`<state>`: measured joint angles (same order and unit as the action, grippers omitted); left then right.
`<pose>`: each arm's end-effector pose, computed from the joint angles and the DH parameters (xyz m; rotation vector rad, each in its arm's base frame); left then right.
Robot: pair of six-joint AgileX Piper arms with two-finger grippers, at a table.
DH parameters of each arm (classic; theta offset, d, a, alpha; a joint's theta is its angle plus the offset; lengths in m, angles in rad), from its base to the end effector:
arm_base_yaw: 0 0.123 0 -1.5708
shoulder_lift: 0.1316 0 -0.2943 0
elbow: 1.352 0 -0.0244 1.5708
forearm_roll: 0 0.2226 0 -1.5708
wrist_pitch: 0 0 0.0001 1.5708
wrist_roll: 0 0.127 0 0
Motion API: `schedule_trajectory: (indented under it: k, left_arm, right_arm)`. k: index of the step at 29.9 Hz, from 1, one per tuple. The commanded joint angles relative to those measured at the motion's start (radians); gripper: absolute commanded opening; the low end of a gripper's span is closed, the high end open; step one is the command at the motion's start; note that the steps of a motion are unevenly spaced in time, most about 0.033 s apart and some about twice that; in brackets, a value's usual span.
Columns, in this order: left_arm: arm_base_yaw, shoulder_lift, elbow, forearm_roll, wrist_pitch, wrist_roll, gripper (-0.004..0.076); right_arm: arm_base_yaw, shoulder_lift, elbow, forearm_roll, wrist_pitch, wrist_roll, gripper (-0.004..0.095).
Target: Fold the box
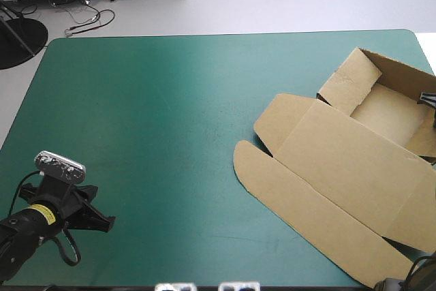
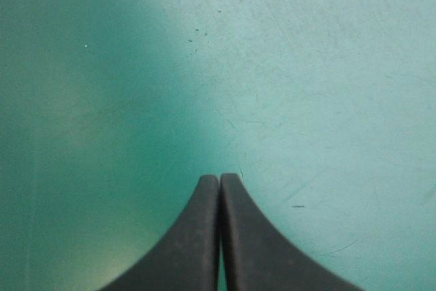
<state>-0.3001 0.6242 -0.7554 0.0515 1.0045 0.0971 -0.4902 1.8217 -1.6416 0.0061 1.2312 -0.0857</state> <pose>0.0852 -0.0206 0.3071 0.4759 2.3070 -0.0344 0.3221 -0.1710 0.2765 0.5848 2.8424 -0.0938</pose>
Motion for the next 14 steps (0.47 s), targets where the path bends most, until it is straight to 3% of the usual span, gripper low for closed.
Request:
schedule_trajectory:
  k: [1,14]
  left_arm:
    - [-0.006,0.000,-0.026,0.029,-0.059,-0.006,-0.0010]
    - [-0.006,0.000,-0.026,0.042,-0.059,-0.006,-0.0010]
  right_arm:
    - [-0.004,-0.065,-0.029,0.043,0.021,-0.036,0.0466]
    - [-0.004,-0.230,-0.029,0.101,0.021,-0.012,0.0465]
